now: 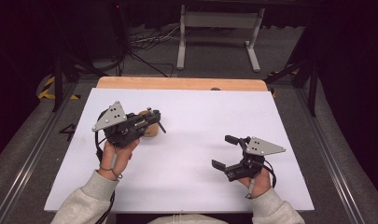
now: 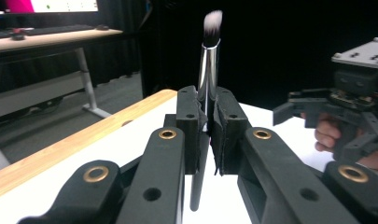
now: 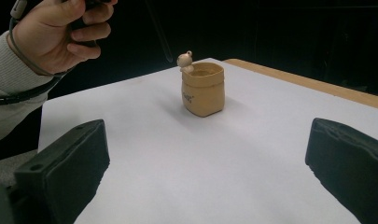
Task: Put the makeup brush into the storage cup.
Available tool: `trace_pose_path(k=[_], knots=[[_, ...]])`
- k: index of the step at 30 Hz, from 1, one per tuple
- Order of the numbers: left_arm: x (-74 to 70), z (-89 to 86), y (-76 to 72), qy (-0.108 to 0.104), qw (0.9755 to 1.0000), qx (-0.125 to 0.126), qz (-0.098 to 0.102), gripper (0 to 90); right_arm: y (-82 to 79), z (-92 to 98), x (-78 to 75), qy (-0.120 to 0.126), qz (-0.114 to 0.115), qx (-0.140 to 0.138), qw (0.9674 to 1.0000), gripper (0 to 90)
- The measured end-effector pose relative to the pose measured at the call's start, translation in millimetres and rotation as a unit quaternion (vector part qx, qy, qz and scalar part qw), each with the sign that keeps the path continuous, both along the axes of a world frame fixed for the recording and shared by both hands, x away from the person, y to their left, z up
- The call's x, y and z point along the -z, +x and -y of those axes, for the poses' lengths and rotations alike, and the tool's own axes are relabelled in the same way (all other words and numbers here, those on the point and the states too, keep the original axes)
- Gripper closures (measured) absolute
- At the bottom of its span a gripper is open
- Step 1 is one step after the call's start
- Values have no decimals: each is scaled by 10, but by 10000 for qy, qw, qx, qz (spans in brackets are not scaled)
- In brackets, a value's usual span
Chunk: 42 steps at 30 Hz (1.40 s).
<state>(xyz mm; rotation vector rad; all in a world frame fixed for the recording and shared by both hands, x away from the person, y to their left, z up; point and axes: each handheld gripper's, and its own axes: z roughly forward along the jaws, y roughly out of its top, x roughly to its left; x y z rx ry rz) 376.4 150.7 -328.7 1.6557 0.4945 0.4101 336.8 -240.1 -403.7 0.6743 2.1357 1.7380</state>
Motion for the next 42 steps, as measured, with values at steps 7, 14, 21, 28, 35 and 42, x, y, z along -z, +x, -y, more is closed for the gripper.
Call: trace_pose_path(k=[7, 14, 21, 28, 35, 42], knots=[[5, -24, 31, 72, 9994, -327, 20, 828, -5, 23, 24, -38, -43, 52, 10000, 0], [34, -72, 91, 13, 9972, -752, -48, 828, -25, 76, 25, -57, 23, 150, 9999, 0], [37, -157, 138, -91, 9933, -1153, -12, 828, -41, 124, 32, -47, 33, 245, 9997, 0], [59, -176, 206, -119, 9901, -1395, -36, 828, -67, 175, 42, -20, 19, 328, 9995, 0], [100, -167, 252, -117, 9866, -1625, -39, 827, -89, 219, 49, -31, 62, 467, 9989, 0], [143, -137, 319, 23, 9831, -1829, -73, 827, -95, 241, 57, -33, 61, 503, 9987, 0]])
